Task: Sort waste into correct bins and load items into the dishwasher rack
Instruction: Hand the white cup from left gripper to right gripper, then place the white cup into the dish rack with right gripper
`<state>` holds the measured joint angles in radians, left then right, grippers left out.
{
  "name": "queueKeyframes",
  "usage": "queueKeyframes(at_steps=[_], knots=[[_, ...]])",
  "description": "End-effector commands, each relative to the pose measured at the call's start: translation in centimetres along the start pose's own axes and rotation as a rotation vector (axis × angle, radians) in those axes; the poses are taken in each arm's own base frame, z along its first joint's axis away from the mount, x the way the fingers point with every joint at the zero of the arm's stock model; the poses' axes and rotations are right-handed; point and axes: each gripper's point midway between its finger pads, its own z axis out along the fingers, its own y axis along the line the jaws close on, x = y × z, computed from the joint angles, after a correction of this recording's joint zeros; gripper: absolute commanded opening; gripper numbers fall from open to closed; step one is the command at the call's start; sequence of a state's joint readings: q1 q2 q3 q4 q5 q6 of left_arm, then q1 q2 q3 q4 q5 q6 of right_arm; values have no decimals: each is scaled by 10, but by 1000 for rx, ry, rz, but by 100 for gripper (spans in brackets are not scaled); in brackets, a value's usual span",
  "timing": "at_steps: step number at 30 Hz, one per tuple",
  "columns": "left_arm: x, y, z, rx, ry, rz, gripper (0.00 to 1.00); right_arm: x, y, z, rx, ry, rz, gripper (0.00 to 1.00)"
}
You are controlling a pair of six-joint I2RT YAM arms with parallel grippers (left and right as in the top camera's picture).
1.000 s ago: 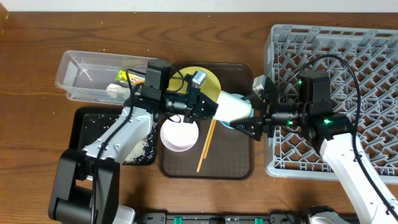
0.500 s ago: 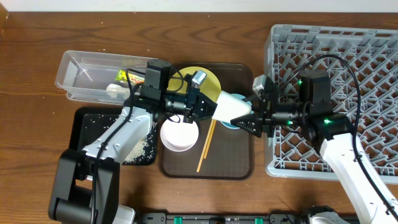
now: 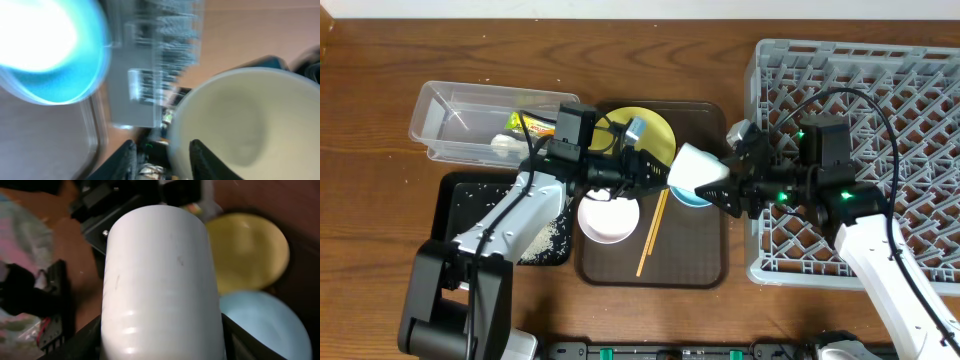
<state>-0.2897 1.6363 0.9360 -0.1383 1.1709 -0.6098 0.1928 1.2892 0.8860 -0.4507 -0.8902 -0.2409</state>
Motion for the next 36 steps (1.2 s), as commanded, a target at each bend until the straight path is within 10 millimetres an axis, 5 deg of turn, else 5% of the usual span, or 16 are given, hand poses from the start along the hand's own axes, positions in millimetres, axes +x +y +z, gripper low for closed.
queueKeyframes(at_steps=[1,7,14,23,36], knots=[[-19,37,-8,-217,-121,89,42,-6,-19,-20,161,-1,23,33],[-17,44,-35,-378,-189,146,44,-10,-41,-70,409,53,146,1],[-4,24,-82,-564,-325,245,44,-2,-71,-150,744,94,395,1],[15,19,-134,-777,-467,266,44,68,-99,-236,1146,215,784,1],[20,27,-135,-802,-443,240,44,141,-126,-245,1126,447,1085,6]])
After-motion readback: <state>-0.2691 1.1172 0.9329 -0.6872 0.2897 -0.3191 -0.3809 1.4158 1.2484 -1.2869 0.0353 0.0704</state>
